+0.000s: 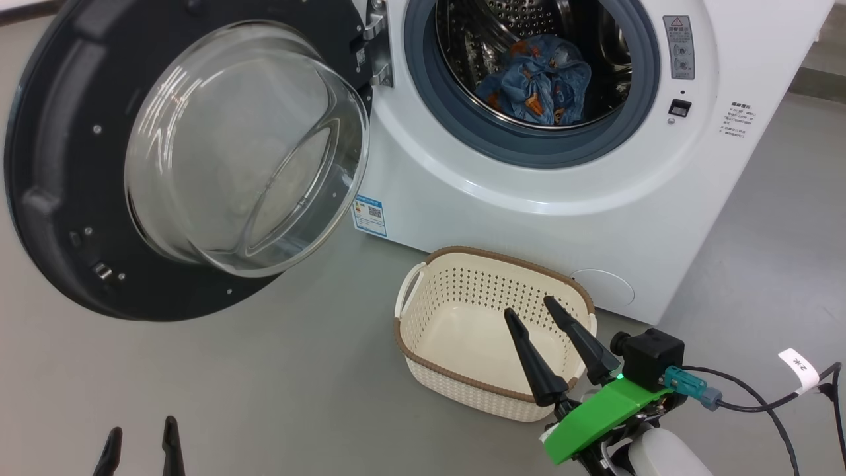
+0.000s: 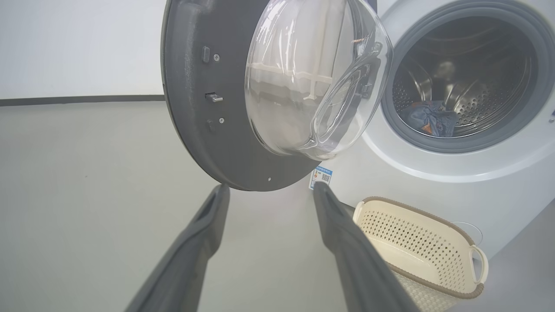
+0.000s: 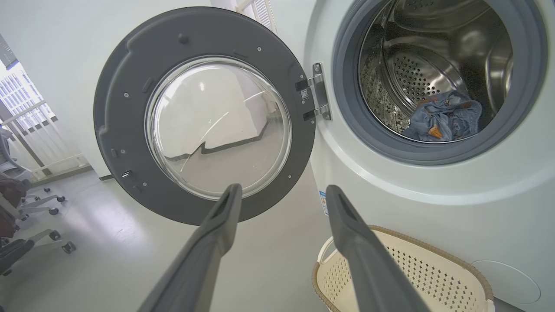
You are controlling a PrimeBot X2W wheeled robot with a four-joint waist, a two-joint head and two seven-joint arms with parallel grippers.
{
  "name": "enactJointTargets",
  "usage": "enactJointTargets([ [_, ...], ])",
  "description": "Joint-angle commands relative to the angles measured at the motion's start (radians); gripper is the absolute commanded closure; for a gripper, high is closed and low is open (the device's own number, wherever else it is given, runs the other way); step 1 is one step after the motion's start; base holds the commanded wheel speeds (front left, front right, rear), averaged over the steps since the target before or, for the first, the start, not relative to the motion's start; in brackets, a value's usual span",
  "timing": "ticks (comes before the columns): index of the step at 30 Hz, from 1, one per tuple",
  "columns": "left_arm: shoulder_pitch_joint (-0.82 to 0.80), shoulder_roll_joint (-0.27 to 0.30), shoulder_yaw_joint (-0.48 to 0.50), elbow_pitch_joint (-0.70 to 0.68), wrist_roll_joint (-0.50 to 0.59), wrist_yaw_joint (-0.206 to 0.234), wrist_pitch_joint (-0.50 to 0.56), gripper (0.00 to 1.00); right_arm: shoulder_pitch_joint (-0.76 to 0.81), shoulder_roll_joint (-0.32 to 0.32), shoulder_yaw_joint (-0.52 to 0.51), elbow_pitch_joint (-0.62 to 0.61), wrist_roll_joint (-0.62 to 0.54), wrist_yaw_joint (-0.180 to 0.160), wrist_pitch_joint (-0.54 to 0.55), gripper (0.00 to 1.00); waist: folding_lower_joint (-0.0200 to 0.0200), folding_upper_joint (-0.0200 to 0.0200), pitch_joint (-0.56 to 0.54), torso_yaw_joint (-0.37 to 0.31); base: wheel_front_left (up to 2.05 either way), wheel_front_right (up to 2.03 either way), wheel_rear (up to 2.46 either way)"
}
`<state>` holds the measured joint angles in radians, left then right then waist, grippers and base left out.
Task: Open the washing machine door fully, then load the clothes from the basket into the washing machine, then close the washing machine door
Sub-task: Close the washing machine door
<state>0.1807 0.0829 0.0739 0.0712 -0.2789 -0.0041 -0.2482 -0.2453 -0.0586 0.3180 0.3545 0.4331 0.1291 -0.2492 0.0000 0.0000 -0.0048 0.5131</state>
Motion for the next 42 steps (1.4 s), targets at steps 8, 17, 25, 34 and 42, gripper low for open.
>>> enactJointTargets([
  [8,-0.011,0.023,0.025,-0.035,-0.02,-0.008,-0.011,1.0,-0.012,0.008,0.026,-0.025,-0.004,0.002,-0.013,0.0,0.0,0.0,0.003,-0.001,0.0,0.0,0.0],
  [17,-0.028,0.015,0.061,-0.065,-0.071,-0.012,-0.013,1.0,-0.008,0.008,0.012,-0.026,-0.029,0.002,-0.013,0.0,0.0,0.0,0.035,-0.001,0.0,0.0,0.0],
  [25,-0.086,0.076,0.229,-0.149,-0.17,-0.024,-0.013,1.0,-0.021,0.008,-0.002,-0.021,-0.091,0.002,-0.006,0.0,0.0,0.0,0.114,0.003,0.0,0.0,0.0],
  [34,-0.272,0.292,0.411,-0.058,-0.314,-0.068,0.019,1.0,-0.021,0.008,-0.058,-0.085,-0.178,0.002,0.056,0.0,0.0,0.0,0.215,0.007,0.0,0.0,0.0],
  [42,-0.584,0.454,0.499,0.222,-0.549,-0.092,0.139,1.0,-0.004,0.008,-0.11,-0.176,-0.239,0.002,0.112,0.0,0.0,0.0,0.277,0.01,0.0,0.0,0.0],
])
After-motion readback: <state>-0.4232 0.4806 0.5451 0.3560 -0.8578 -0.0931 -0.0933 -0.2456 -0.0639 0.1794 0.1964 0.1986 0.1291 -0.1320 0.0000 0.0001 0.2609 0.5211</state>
